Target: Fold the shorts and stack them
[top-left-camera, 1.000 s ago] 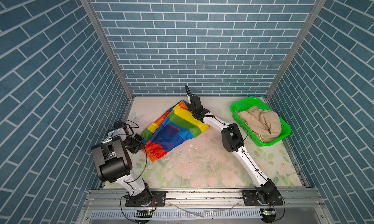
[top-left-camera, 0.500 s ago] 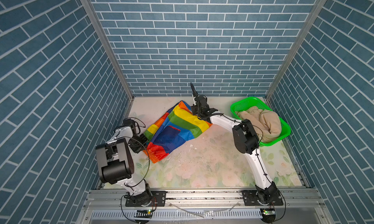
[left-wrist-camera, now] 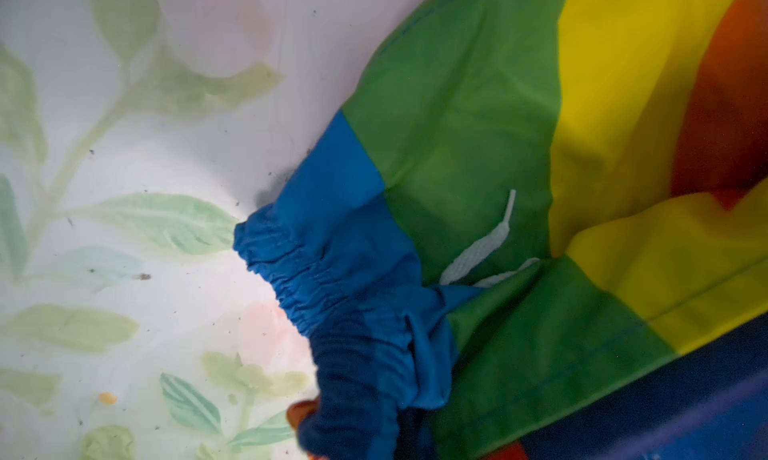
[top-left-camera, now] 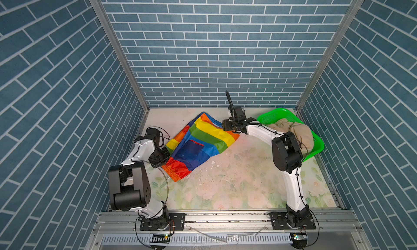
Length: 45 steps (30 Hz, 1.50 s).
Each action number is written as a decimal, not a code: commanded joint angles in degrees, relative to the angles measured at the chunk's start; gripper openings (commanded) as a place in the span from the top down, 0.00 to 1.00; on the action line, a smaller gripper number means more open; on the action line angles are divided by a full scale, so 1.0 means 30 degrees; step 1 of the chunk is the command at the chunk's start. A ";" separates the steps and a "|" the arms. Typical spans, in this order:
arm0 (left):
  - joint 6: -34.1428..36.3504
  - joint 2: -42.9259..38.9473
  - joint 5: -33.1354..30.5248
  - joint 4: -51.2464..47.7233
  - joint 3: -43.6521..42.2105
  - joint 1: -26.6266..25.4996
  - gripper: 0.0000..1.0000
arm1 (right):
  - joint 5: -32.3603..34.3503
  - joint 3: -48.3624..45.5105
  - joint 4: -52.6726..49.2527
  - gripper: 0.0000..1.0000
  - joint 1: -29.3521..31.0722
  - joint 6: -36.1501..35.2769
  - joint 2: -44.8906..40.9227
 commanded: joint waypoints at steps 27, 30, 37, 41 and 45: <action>0.1199 -0.0740 -0.0591 -0.1367 -0.0270 -0.2103 0.94 | 0.0179 -0.6881 -0.0660 1.00 -0.0119 0.2739 -0.2786; 0.1409 -0.0061 -0.0377 -0.1490 0.0307 -0.3502 0.95 | 0.1202 -0.9715 -0.0600 1.00 -0.0119 0.3305 -0.5104; 0.1125 0.0596 0.1581 -0.0074 0.0791 -0.4251 0.95 | 0.2169 -1.7304 -0.1399 1.00 0.0364 0.6724 -1.2044; 0.1507 0.0811 0.0675 -0.0831 0.1531 -0.4265 0.96 | 0.4806 -1.9060 -0.3825 0.94 0.2140 0.7803 -1.5778; 0.1788 0.0556 -0.0522 -0.1523 0.2356 -0.4265 0.96 | 0.7622 -1.8806 -0.4505 0.51 0.2644 0.6556 -1.8723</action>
